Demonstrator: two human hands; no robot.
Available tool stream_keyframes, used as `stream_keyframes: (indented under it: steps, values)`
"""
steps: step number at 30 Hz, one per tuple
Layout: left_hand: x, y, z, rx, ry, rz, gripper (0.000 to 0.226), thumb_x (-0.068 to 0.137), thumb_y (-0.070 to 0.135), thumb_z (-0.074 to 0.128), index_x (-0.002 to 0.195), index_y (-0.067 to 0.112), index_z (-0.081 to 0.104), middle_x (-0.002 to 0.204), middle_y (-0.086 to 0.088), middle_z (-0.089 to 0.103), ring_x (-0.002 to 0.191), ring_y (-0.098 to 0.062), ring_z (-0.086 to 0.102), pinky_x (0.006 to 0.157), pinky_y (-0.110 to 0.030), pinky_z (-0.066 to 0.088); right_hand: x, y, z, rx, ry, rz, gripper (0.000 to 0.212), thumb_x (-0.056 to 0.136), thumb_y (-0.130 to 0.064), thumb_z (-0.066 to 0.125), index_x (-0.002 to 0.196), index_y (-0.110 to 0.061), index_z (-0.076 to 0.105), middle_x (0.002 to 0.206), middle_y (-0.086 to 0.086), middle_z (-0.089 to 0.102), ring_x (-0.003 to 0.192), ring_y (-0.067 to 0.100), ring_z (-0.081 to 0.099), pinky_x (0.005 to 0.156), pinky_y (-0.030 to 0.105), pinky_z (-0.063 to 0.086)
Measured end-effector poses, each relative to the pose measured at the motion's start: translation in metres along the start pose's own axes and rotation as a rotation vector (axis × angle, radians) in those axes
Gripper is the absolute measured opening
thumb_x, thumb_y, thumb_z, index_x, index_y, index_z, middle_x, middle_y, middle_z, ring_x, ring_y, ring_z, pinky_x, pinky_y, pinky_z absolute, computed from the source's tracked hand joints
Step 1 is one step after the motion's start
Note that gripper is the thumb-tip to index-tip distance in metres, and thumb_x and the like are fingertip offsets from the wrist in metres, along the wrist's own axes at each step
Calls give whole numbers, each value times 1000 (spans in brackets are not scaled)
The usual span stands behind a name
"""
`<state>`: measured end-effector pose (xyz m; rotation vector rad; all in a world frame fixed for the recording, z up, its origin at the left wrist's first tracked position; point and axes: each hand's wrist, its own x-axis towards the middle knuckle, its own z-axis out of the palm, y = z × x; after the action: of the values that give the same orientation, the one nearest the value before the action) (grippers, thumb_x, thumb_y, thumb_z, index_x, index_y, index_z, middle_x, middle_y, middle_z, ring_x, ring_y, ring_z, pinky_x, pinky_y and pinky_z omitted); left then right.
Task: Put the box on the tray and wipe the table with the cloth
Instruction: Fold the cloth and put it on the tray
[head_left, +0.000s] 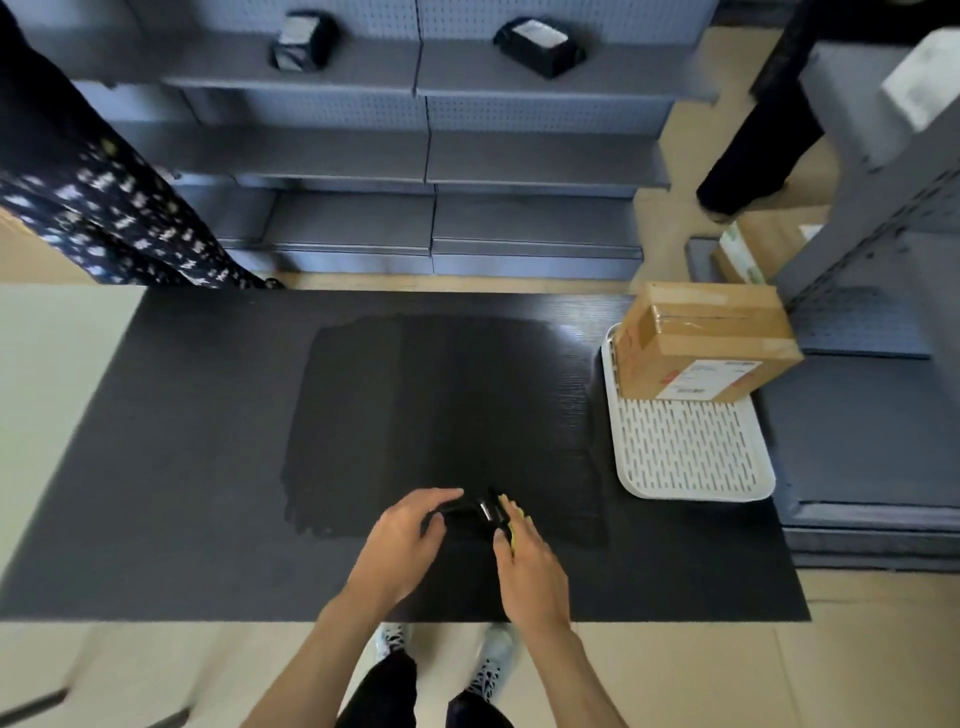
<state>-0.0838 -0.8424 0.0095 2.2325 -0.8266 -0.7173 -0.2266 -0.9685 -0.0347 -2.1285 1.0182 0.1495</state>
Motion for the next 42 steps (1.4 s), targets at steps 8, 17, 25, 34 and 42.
stream_keyframes:
  steps: [8,17,25,34,42]
  values:
    - [10,19,-29,-619,-16,-210,30,102,33,59,130,45,63,120,12,72,112,-7,68,98,-33,55,8,-86,1,-80,16,-146,60,108,-49,34,162,-47,8,171,-14,20,157,12,20,125,46,30]
    - [29,-1,-84,-695,272,-318,30,95,7,64,105,34,69,101,5,71,85,-7,69,77,-33,60,9,-143,5,250,-218,-138,58,106,-47,46,159,-44,24,166,-20,22,156,5,17,123,29,20]
    - [45,-21,-113,-918,-34,-222,30,99,5,56,109,26,74,113,-8,74,99,-27,66,77,-41,53,22,-143,-7,890,-67,201,30,102,-24,61,130,-31,51,139,3,63,116,12,65,84,26,57]
    - [71,-16,-89,-986,-219,-270,23,99,7,60,110,19,75,120,-16,69,103,-31,66,83,-52,58,20,-116,-27,1186,143,261,35,98,-2,63,123,-24,70,120,1,75,115,26,70,95,52,59]
    - [111,27,-25,-676,-300,-172,23,86,5,75,96,25,78,109,-27,66,91,-28,69,84,-58,58,40,-39,-68,933,269,241,50,96,4,59,114,-38,79,120,-9,76,116,16,69,100,50,57]
